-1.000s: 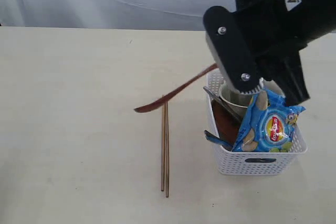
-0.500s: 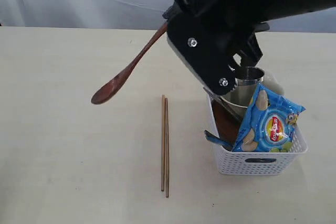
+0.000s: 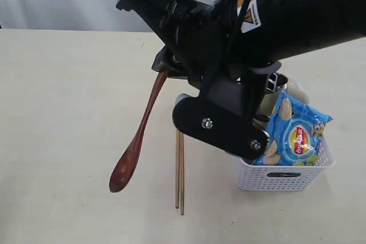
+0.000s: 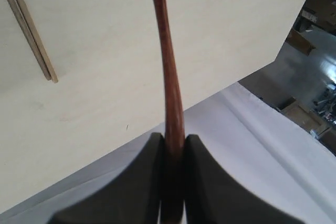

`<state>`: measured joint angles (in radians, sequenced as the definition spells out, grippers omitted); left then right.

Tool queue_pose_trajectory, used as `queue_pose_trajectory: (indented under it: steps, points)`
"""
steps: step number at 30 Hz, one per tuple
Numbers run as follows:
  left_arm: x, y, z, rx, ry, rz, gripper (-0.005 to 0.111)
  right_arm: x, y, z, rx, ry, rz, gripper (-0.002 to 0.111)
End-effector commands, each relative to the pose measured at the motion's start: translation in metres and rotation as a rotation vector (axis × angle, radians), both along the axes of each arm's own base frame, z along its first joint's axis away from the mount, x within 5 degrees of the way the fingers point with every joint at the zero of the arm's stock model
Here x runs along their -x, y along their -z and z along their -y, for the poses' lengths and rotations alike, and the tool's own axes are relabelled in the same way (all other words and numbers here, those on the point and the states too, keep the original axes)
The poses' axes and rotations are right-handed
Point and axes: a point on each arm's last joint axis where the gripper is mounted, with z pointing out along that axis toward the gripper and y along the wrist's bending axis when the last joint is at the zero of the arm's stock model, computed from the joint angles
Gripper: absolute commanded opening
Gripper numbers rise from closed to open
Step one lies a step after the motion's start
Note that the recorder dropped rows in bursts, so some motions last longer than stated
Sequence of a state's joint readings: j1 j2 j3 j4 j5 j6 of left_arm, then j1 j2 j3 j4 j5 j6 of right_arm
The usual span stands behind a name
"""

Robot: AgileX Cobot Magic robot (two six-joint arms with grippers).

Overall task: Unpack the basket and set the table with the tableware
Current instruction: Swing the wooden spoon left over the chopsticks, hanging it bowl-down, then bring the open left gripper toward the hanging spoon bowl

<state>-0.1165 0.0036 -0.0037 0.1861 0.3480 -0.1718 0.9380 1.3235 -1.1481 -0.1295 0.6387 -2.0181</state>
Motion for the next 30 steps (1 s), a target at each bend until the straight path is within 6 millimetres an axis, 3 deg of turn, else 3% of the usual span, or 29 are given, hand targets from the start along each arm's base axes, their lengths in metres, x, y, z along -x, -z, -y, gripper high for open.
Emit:
queue_pose_trajectory:
  steps: [1,5,7,11,14,15,16,18,20,21,23,25,26,28,30]
  points:
    - [-0.002,-0.016,0.004,0.020,0.040,0.194,0.000,0.002,-0.001,0.000,-0.003,-0.006,-0.010,0.000]
    - [0.001,-0.045,0.006,0.553,0.064,0.453,0.000,0.006,-0.001,-0.003,-0.017,-0.047,-0.022,0.000]
    - [0.002,-0.051,0.005,0.676,0.080,0.507,0.000,0.006,-0.001,-0.004,-0.016,-0.051,-0.021,0.000]
    - [0.007,-0.062,0.004,0.685,0.116,0.638,0.000,0.006,-0.001,-0.004,-0.017,-0.054,-0.016,0.000]
    - [0.018,-0.080,0.004,0.671,0.192,0.866,0.000,0.006,-0.001,-0.004,-0.017,-0.054,-0.016,0.000]
    - [0.021,-0.089,0.006,0.656,0.219,0.864,0.000,0.006,-0.001,-0.004,-0.017,-0.054,-0.016,0.000]
    - [0.028,-0.114,0.012,0.584,0.283,0.850,0.000,0.006,-0.001,-0.004,-0.017,-0.054,-0.016,0.000]
    - [0.023,-0.133,0.021,0.449,0.339,0.770,0.000,0.006,-0.001,-0.004,-0.013,-0.054,-0.018,0.000]
    - [0.009,-0.149,0.029,0.389,0.379,0.663,0.000,0.006,-0.001,-0.004,-0.013,-0.054,-0.018,0.000]
    - [-0.012,-0.153,0.037,0.360,0.414,0.524,0.000,0.006,-0.001,-0.004,-0.013,-0.054,-0.018,0.000]
    - [-0.037,-0.147,0.045,0.316,0.443,0.363,0.000,0.006,-0.001,-0.004,-0.015,-0.054,-0.017,0.000]
    - [-0.073,-0.128,0.057,0.244,0.514,0.121,0.000,0.006,-0.001,-0.004,-0.016,-0.054,-0.016,0.000]
    - [-0.081,-0.122,0.061,0.233,0.550,0.058,0.000,0.005,-0.001,-0.004,-0.020,-0.054,-0.013,0.000]
    - [-0.097,-0.108,0.072,0.165,0.671,-0.080,0.007,0.005,-0.001,-0.005,-0.022,-0.054,-0.012,0.000]
    - [-0.110,-0.098,0.072,0.075,0.689,-0.146,0.023,0.005,-0.001,-0.005,-0.022,-0.054,-0.012,0.000]
